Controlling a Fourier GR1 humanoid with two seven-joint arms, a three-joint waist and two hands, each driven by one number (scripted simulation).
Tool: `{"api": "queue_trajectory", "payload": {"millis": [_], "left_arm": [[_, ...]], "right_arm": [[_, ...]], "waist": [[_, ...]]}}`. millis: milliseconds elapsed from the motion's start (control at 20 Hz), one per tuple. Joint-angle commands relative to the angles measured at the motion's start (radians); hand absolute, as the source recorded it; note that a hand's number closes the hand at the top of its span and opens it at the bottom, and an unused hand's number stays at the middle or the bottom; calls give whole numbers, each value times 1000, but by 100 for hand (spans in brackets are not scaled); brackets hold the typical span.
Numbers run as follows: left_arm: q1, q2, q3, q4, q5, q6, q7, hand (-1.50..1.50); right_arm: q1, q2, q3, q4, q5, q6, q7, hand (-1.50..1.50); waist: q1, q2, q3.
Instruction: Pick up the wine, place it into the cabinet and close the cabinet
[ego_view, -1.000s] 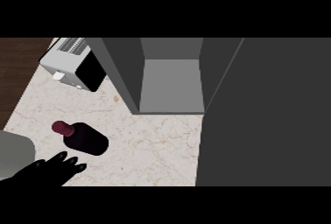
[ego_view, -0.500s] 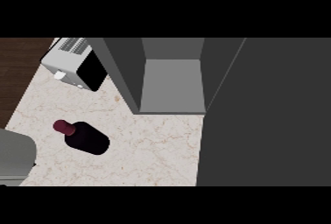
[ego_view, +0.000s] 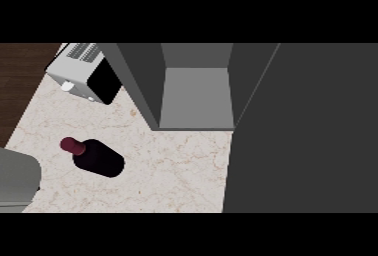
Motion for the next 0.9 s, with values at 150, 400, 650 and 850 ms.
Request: {"api": "queue_trajectory", "payload": {"millis": [150,400,650,850], "left_arm": [[-64,-23,62,115,29,-23,67,-150],[-128,11,117,166,75,28,118,-150],[-258,32,101,267,80,83,157,-150],[-280,-12,81,338,16,40,183,-150]], "right_arm": [[-75,-21,-36,-116,-23,-29,149,-150],[-70,14,22,-92,43,-43,121,-150],[-79,2,-39,-73,-9,-23,98,-150],[-134,-32,-122,-156,-92,-34,235,-150]], "waist": [[-2,1,0],[-3,1,0],[-8,2,0],[-10,2,0]]}}
